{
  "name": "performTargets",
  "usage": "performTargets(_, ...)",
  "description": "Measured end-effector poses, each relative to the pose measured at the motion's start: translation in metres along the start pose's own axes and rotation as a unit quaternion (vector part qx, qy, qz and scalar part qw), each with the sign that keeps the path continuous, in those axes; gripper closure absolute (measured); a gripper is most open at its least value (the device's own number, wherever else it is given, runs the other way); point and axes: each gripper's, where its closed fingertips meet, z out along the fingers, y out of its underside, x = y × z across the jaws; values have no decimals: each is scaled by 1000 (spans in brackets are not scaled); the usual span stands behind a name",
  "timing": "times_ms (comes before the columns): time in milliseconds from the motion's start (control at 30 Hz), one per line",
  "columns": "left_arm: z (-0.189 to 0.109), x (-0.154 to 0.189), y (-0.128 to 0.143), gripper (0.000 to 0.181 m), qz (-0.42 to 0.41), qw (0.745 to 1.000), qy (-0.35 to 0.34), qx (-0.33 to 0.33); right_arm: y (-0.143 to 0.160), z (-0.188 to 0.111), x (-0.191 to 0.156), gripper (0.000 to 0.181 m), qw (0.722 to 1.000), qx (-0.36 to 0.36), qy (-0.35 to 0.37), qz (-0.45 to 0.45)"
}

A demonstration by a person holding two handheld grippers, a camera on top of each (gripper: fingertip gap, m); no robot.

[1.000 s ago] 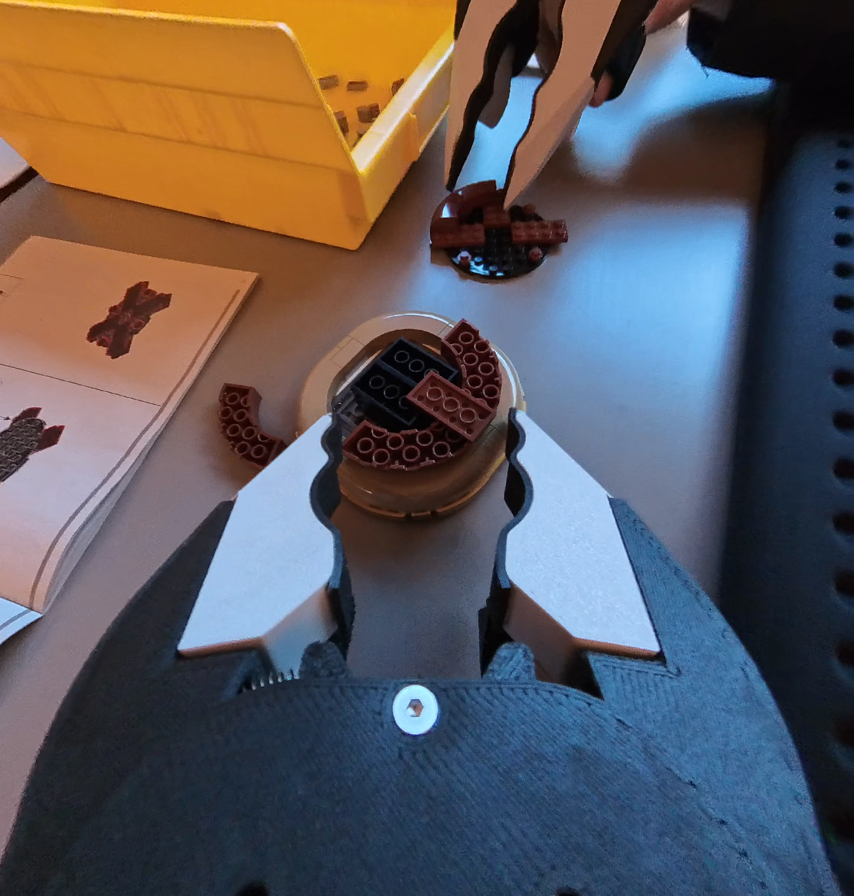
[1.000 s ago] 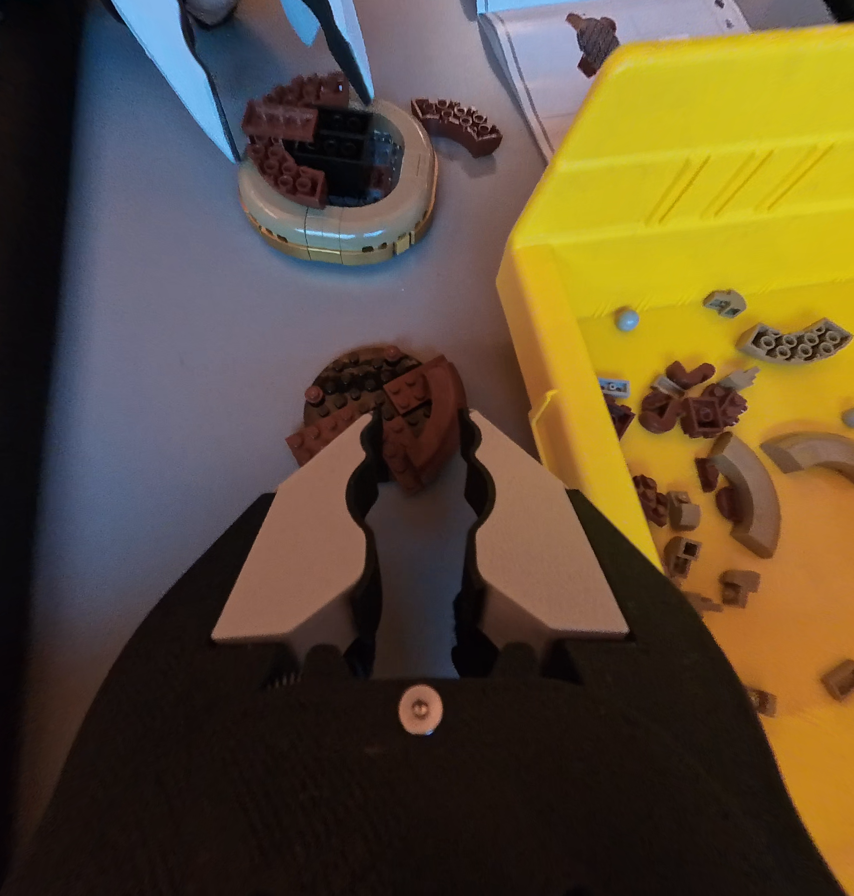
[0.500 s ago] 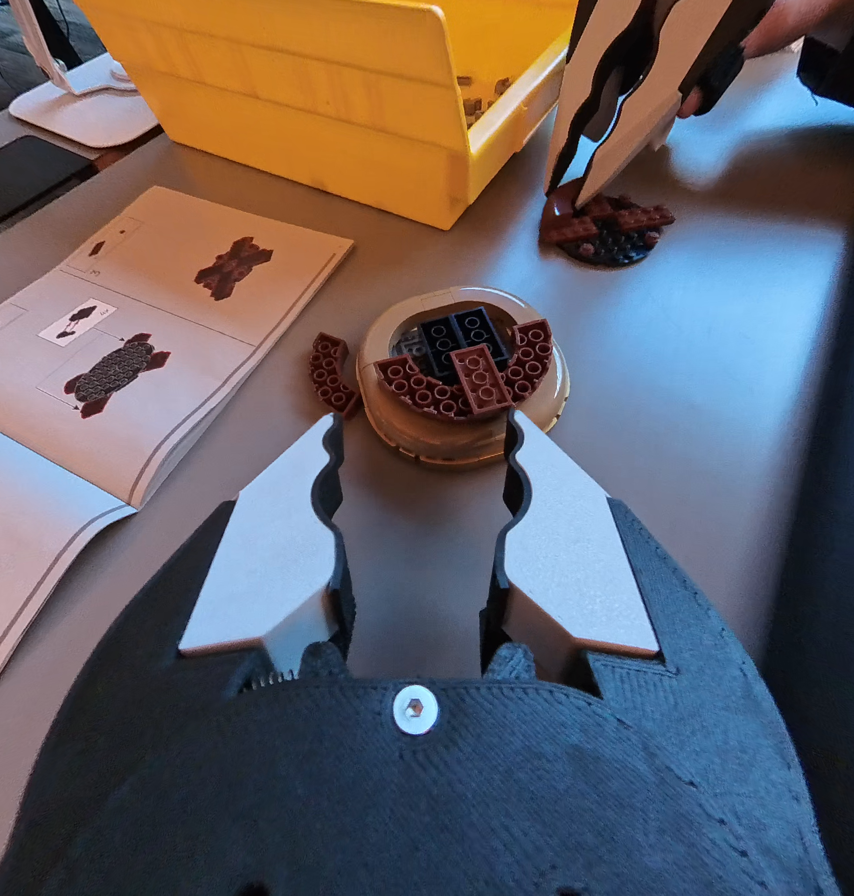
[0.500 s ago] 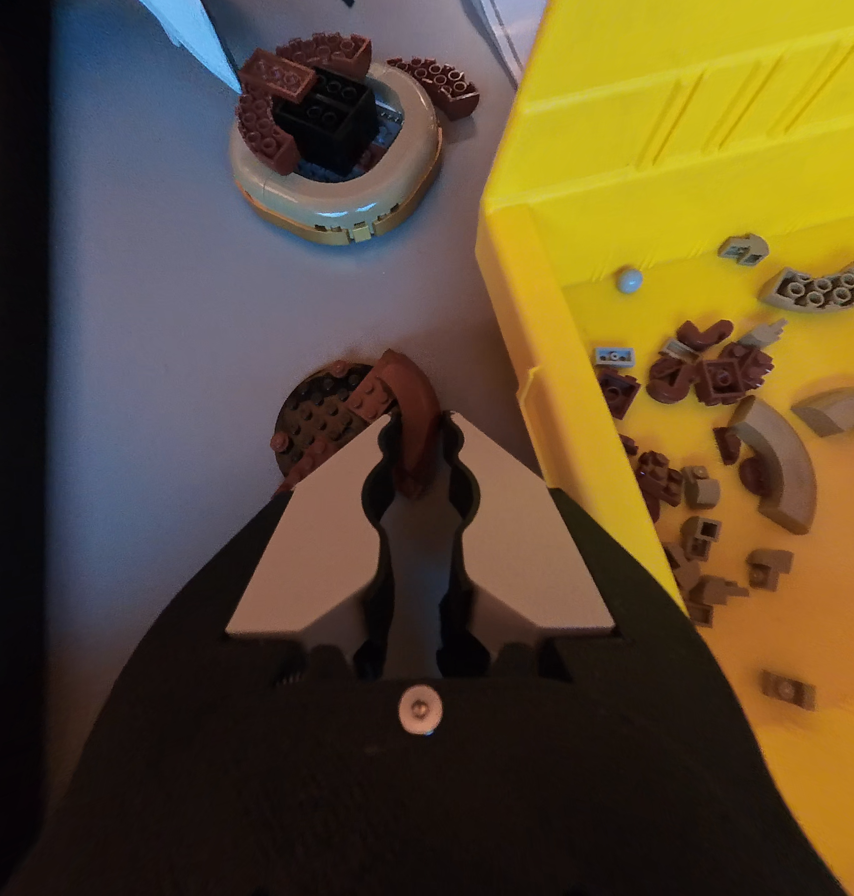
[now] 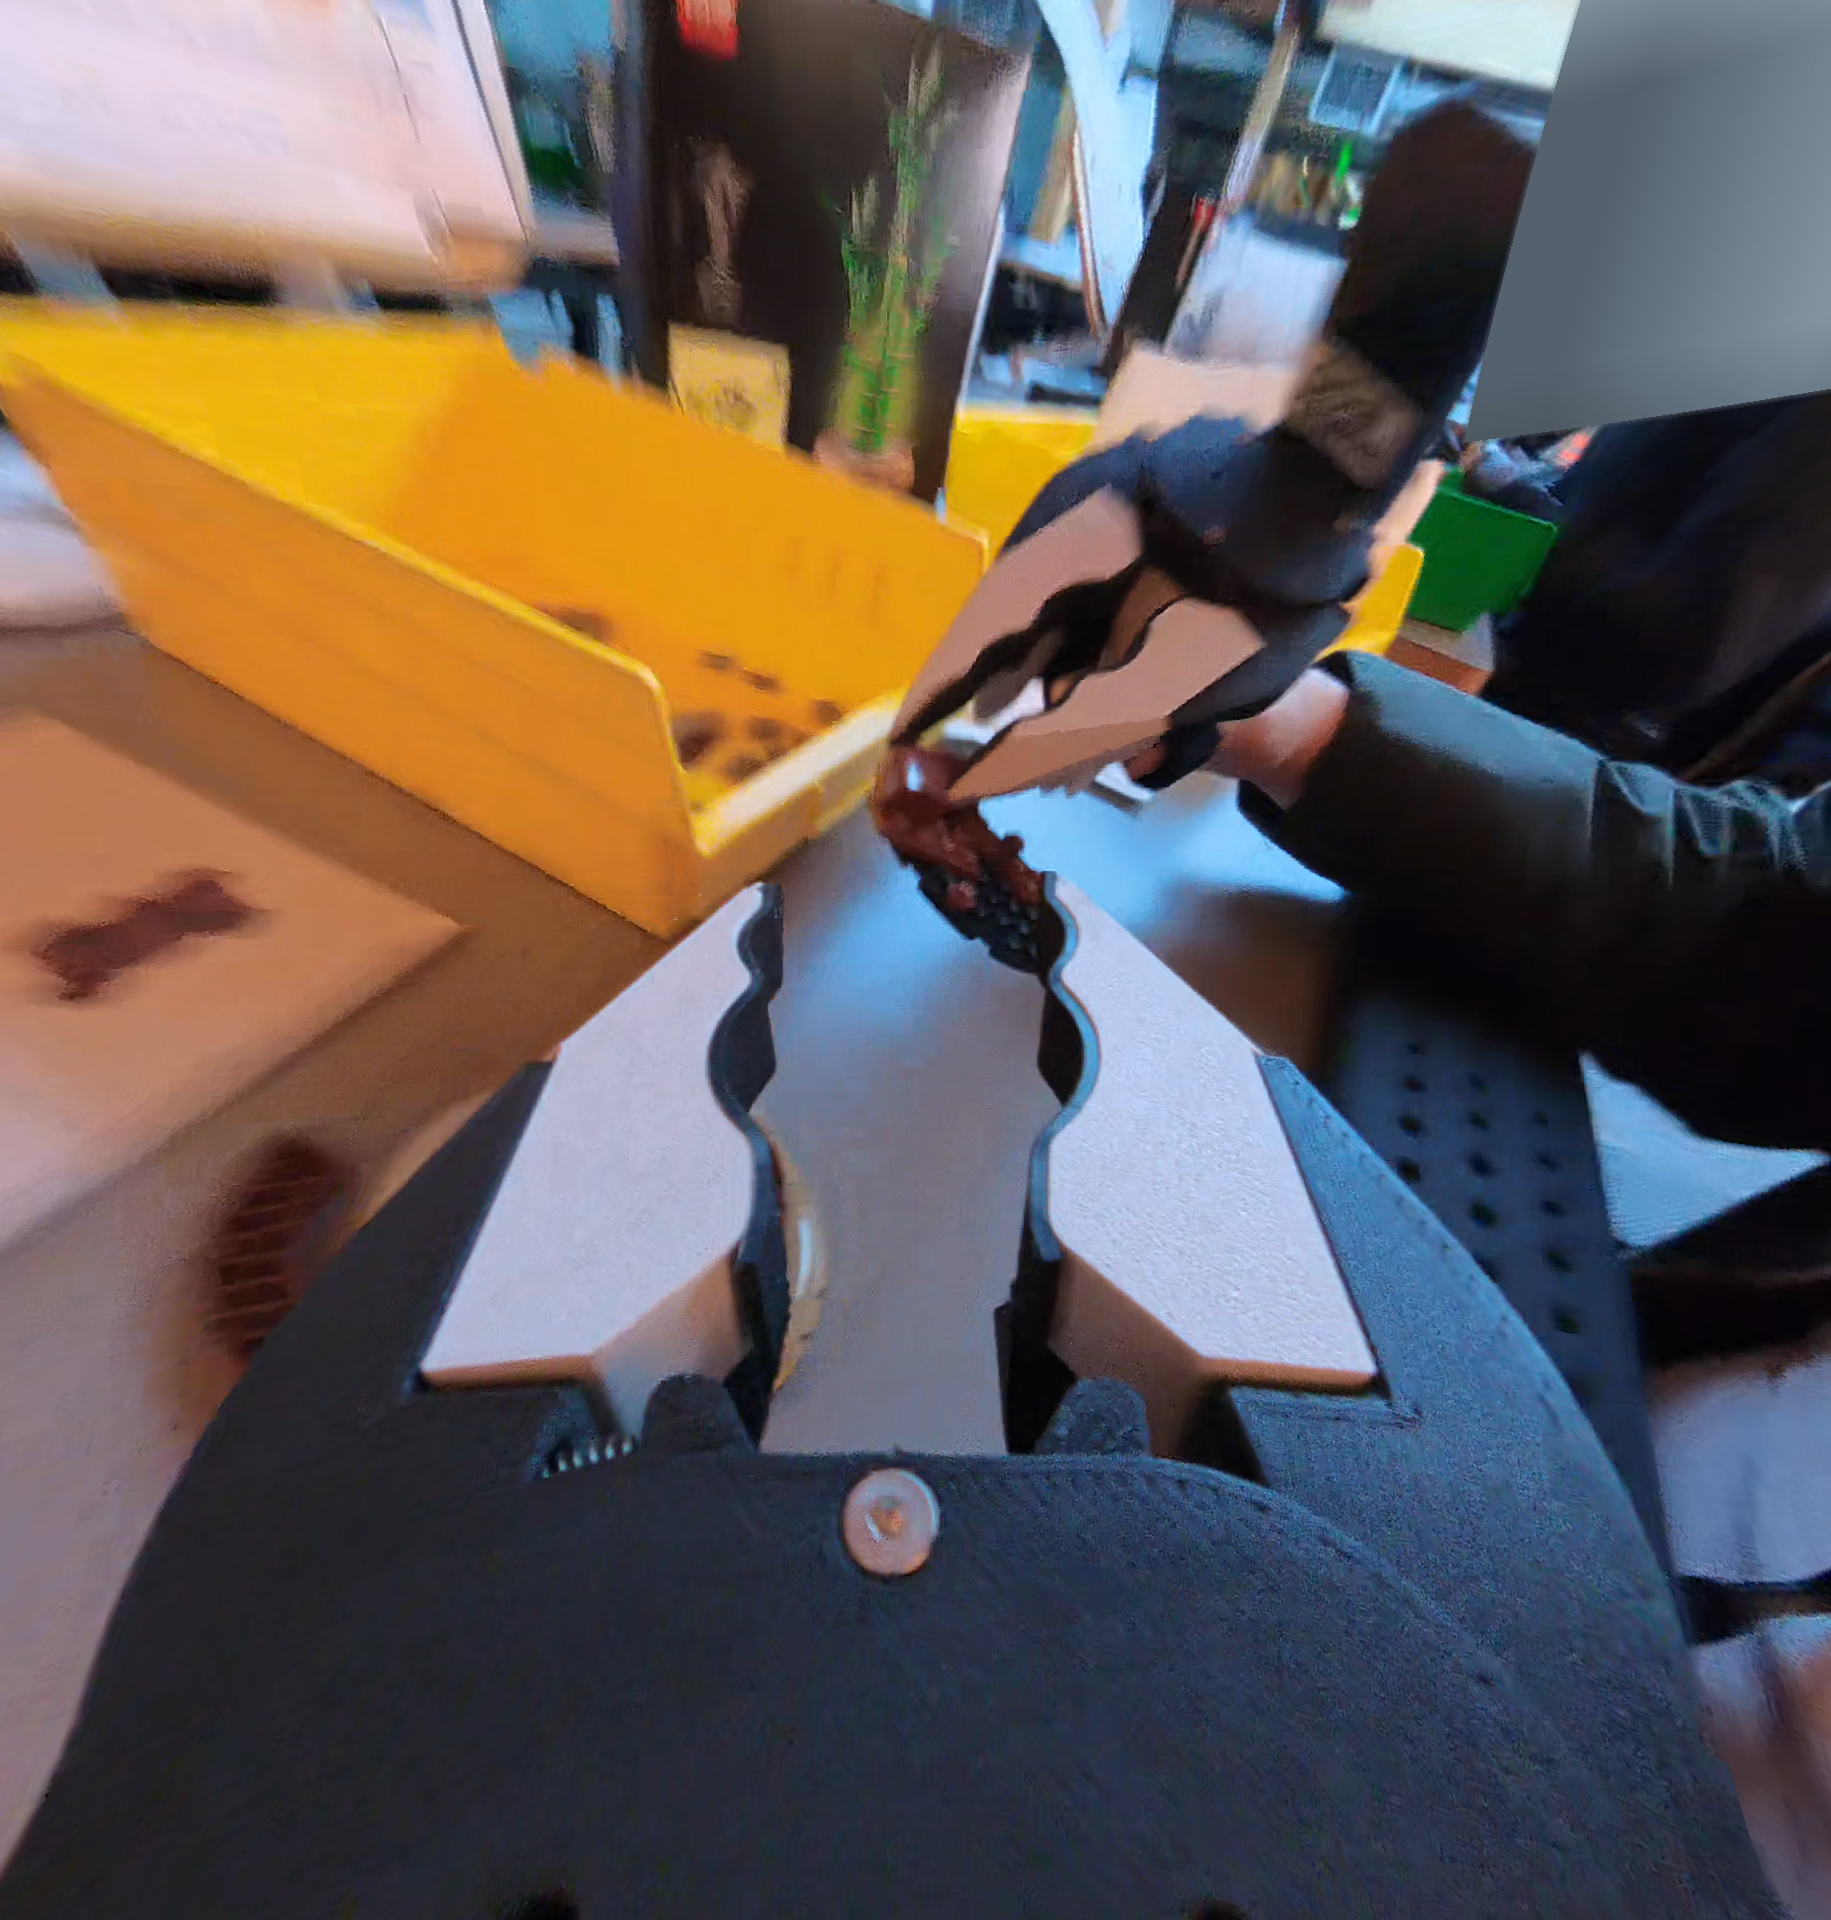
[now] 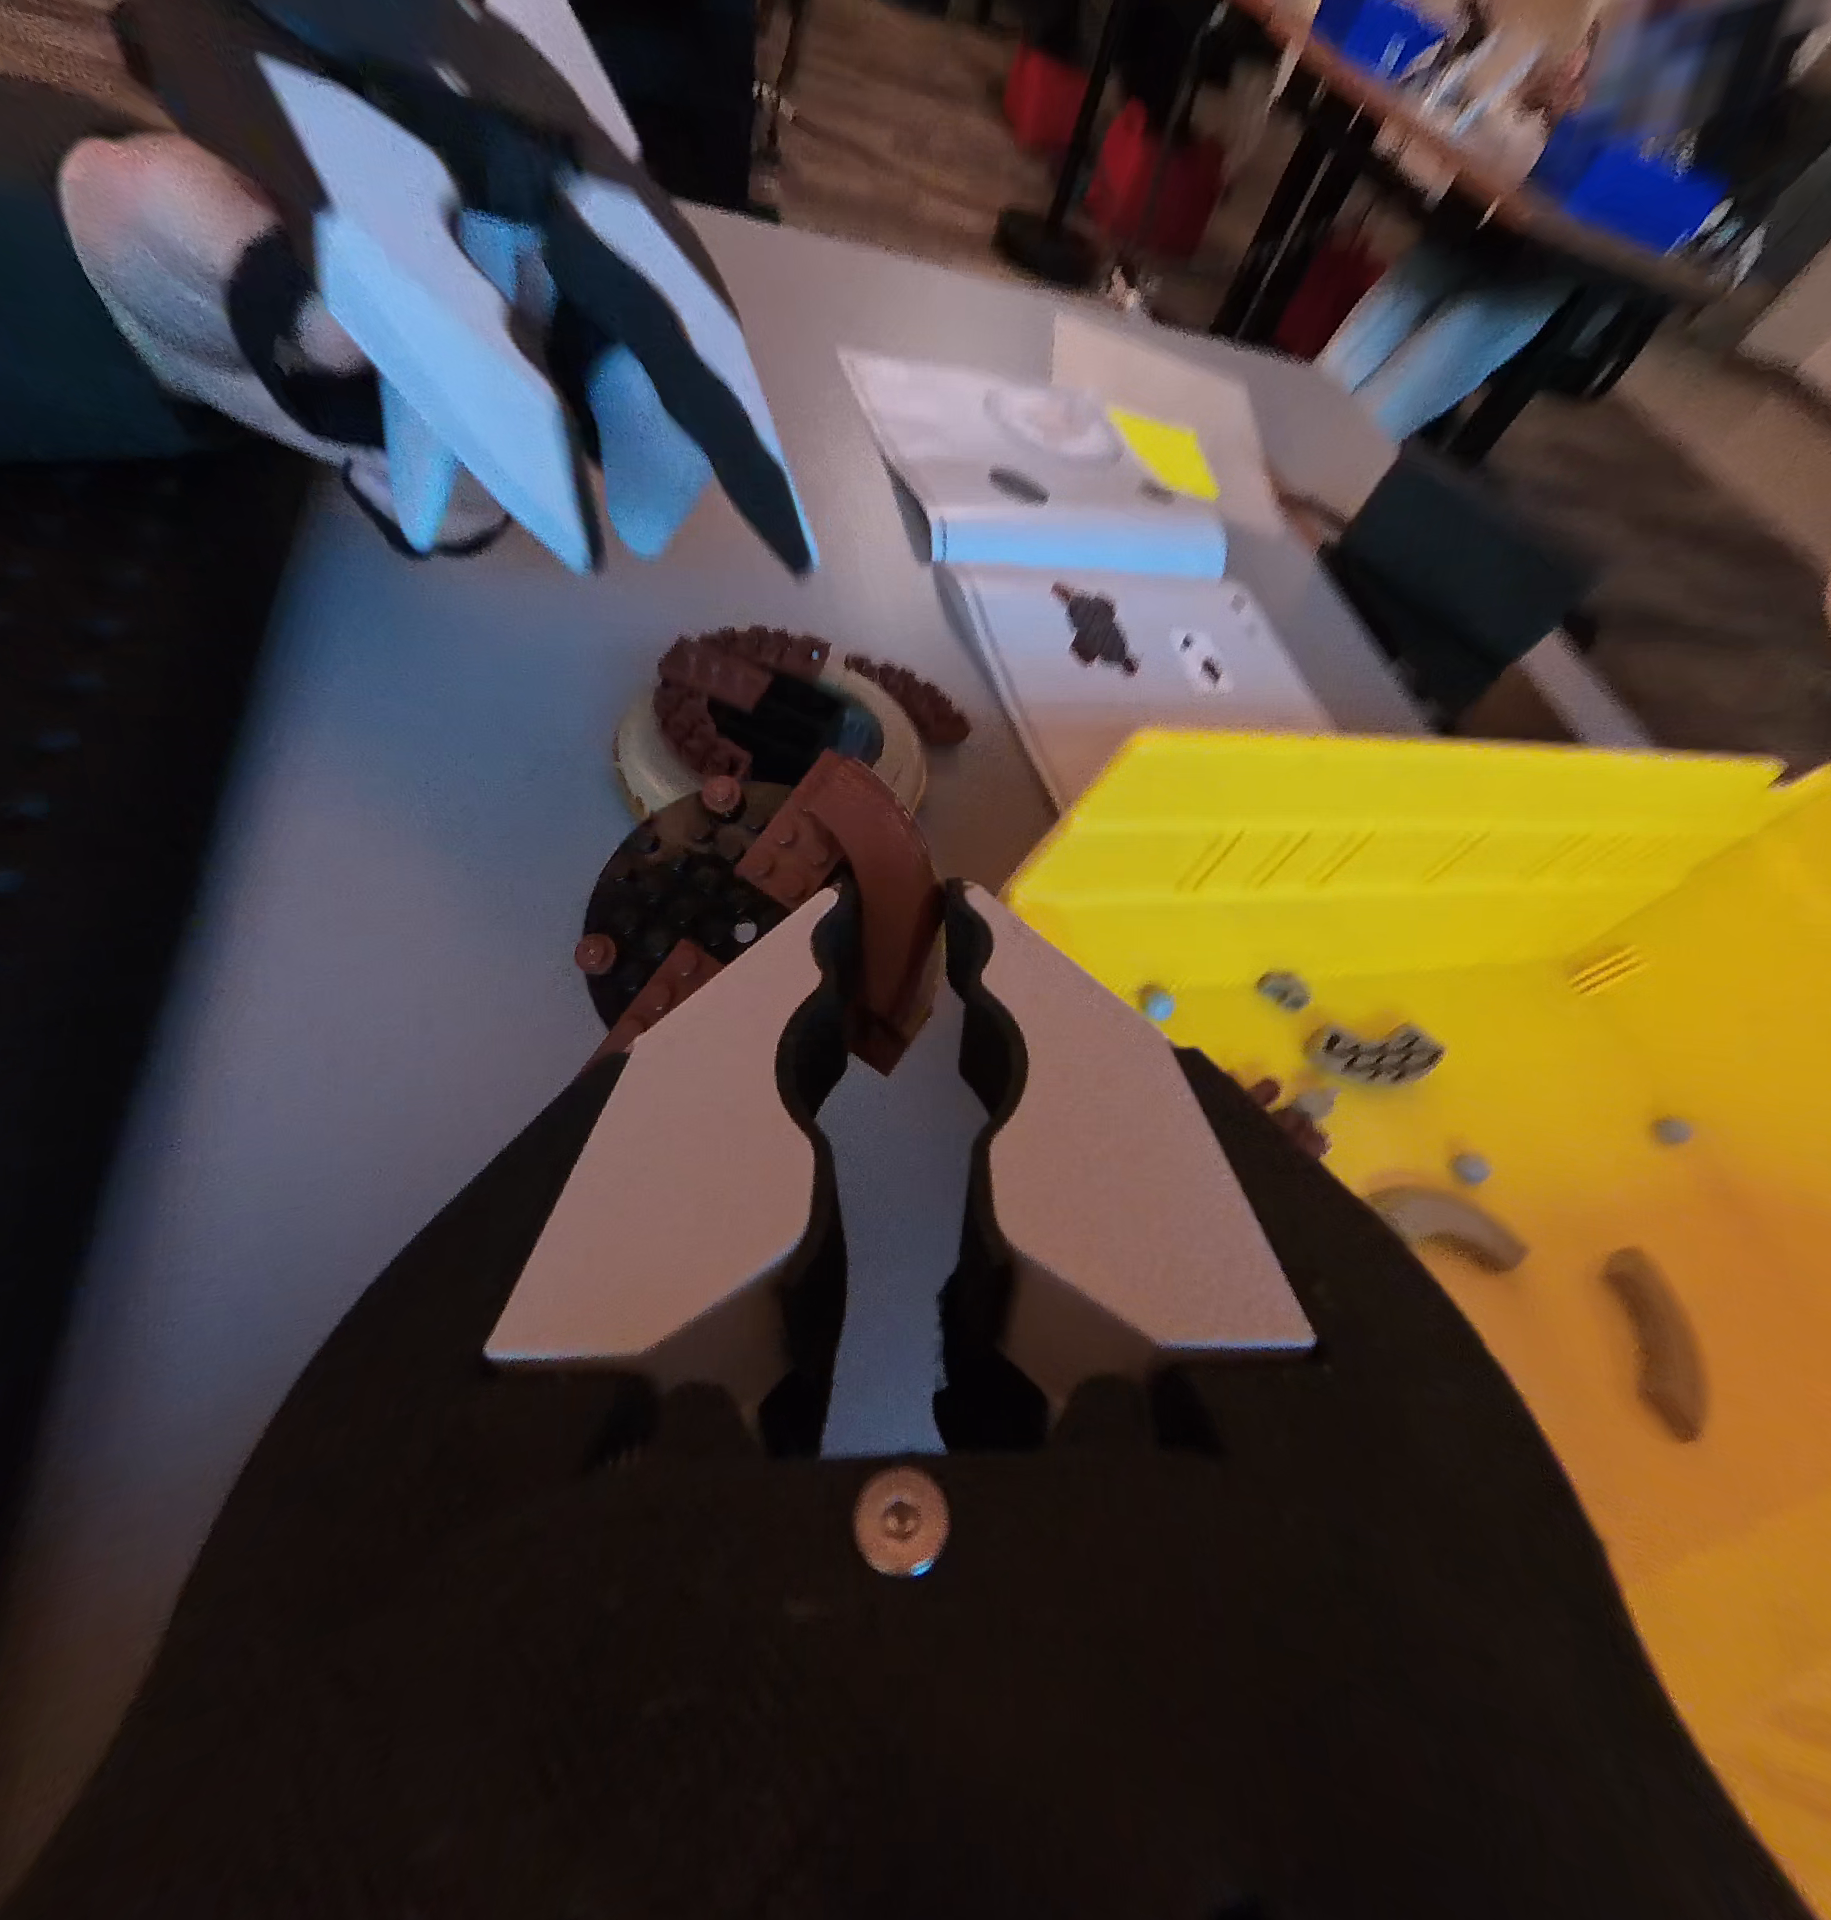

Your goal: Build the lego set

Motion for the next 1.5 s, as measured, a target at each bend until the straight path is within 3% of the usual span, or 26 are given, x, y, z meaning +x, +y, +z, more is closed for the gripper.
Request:
performTargets(67,15,-1,7,128,-26,999,2,-33,-13,-3,0,168,999,22,24,-31)
performTargets(167,30,3,-2,128,-91,995,38,-15,-27,-6,-4,169,995,46,48,-73)
performTargets(367,47,16,1,172,-172,975,134,-34,-35,-5,-6,168,988,57,81,-122)
performTargets(633,54,10,20,173,-142,974,125,-128,-17,5,-6,168,983,10,85,-161)
performTargets(800,46,11,7,174,-180,970,143,-85,-32,5,-6,168,986,28,93,-134)
performTargets(900,43,12,14,174,-196,967,140,-86,-30,10,-10,168,988,21,83,-131)
performTargets(1033,39,13,17,174,-209,963,147,-91,-28,15,-16,168,996,33,42,-72)
performTargets(1133,41,-3,30,175,-178,973,91,-117,-40,10,-23,168,997,77,4,-24)
performTargets(1233,38,16,10,175,-240,953,173,-69,-53,-2,-12,168,994,104,25,-6)
performTargets(1300,38,16,10,175,-225,958,165,-69,-51,-5,-6,168,989,124,-1,75)
performTargets(1400,37,16,13,175,-198,964,163,-71,-56,-15,-1,168,943,191,-107,249)
performTargets(1500,34,19,9,175,-216,957,188,-54,-68,-34,5,168,870,262,-208,361)
